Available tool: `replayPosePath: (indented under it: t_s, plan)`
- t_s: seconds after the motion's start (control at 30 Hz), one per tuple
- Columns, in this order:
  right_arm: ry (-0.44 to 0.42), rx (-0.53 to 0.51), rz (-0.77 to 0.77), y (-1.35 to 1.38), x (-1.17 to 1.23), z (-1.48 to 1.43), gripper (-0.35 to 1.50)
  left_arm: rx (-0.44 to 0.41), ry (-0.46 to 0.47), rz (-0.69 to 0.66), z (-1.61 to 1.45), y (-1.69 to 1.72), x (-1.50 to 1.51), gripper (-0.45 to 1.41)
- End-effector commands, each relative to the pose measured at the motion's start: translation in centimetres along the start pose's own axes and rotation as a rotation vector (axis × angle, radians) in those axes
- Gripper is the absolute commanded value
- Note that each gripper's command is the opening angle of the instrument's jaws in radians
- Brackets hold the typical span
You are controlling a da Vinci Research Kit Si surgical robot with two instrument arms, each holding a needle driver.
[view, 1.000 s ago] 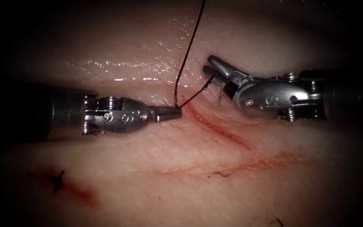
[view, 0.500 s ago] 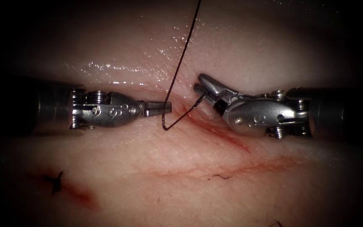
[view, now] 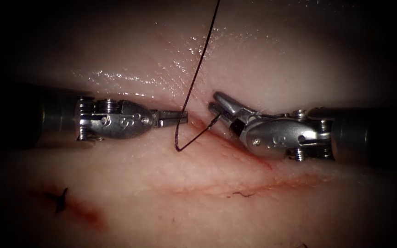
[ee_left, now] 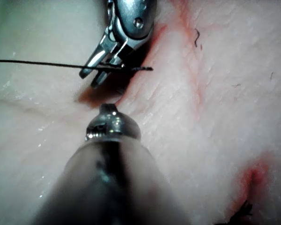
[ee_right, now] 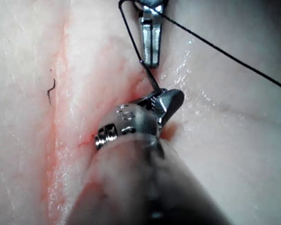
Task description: Wound Closure
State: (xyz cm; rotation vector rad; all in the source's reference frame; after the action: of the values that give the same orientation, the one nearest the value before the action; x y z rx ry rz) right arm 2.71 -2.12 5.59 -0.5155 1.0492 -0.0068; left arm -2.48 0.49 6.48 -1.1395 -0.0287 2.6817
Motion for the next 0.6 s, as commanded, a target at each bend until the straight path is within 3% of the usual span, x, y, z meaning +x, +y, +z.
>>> replayPosePath:
  t_s: [0.03, 0.6]
  plan:
    - [0.003, 0.005, -0.001, -0.07, 0.03, 0.08, -0.35, 0.000, 0.000, 0.000, 0.07, 0.02, -0.01, -0.30]
    - [-0.015, 0.039, 0.023, -0.23, -0.01, 0.03, -0.35, 0.005, -0.005, -0.002, 0.07, 0.02, -0.01, -0.33]
